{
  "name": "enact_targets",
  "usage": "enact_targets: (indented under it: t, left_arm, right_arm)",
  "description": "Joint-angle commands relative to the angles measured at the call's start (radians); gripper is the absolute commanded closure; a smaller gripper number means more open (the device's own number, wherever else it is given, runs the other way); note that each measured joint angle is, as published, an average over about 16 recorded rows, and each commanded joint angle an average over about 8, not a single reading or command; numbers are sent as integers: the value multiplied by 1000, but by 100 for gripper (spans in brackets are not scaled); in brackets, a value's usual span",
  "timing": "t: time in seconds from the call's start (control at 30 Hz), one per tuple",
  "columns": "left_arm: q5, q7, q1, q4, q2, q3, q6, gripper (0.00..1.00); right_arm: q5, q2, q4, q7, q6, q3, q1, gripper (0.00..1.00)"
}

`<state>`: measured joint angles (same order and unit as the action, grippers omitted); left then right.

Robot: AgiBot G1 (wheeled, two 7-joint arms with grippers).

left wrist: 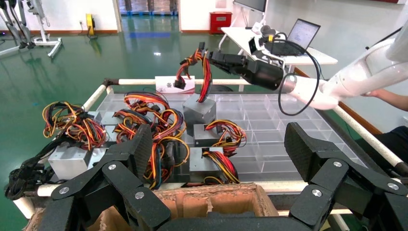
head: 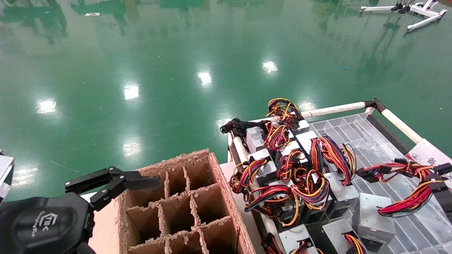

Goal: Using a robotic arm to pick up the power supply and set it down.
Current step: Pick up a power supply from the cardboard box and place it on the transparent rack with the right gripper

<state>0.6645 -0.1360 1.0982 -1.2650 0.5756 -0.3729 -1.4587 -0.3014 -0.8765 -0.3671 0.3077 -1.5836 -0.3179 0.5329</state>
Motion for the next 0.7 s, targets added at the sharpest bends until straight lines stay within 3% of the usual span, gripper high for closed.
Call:
enact_targets:
  t: [0.03, 0.5, 0.7]
  left_arm:
    - [0, 0, 0, 0, 0, 0, 0, 0]
    - [0, 0, 0, 0, 0, 0, 0, 0]
    - [0, 0, 0, 0, 0, 0, 0, 0]
  right_arm:
    - [-10, -27, 13, 5, 1, 7, -7, 100]
    - [-48, -75, -22, 44, -4, 64, -92, 100]
    - [-35, -105, -66, 78, -4, 78, -61, 100]
